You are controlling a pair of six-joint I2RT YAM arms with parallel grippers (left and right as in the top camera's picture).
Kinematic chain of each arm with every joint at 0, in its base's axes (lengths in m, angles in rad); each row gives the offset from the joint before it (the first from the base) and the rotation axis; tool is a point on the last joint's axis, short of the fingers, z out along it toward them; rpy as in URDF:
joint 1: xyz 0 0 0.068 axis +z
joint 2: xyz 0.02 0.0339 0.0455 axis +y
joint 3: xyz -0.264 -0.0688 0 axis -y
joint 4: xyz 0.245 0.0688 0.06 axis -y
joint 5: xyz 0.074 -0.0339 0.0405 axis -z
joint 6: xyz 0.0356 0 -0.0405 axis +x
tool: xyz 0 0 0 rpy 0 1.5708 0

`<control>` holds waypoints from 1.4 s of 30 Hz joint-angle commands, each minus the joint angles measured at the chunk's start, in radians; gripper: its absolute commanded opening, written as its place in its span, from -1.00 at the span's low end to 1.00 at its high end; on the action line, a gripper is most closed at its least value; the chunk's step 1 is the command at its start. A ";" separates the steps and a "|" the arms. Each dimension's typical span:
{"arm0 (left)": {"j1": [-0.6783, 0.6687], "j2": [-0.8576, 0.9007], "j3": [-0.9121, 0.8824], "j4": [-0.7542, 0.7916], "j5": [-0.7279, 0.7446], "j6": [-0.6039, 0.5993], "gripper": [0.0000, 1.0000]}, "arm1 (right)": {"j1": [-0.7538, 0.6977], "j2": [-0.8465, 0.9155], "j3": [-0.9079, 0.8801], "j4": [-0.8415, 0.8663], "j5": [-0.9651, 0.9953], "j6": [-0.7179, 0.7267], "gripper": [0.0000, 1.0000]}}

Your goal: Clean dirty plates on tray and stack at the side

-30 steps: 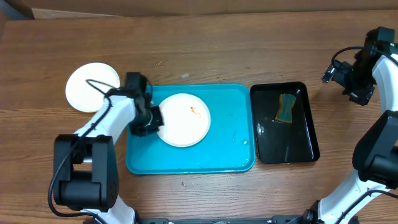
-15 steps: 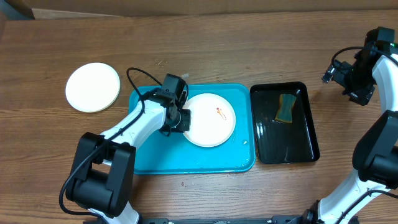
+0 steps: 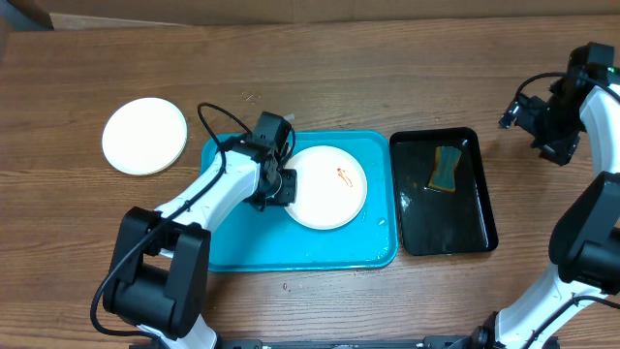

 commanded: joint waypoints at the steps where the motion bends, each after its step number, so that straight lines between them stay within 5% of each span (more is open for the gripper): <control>1: 0.000 -0.015 0.045 -0.005 -0.014 -0.015 -0.46 | 0.001 -0.031 0.024 0.008 -0.045 -0.020 1.00; 11: 0.000 -0.013 0.044 0.000 -0.056 -0.102 -0.21 | 0.109 -0.031 0.103 -0.143 -0.044 -0.139 0.68; 18: -0.001 0.006 0.043 0.001 -0.055 -0.124 -0.27 | 0.236 -0.031 0.035 -0.210 0.023 -0.117 0.41; 27: -0.002 0.008 0.043 0.003 -0.055 -0.127 -0.27 | 0.336 -0.031 -0.173 -0.014 0.023 -0.105 0.40; 35: -0.002 0.008 0.043 0.002 -0.055 -0.126 -0.27 | 0.360 -0.029 -0.284 0.142 0.023 -0.104 -0.10; 42: -0.002 0.008 0.043 0.003 -0.056 -0.126 -0.23 | 0.360 -0.029 -0.311 0.158 0.023 -0.094 0.10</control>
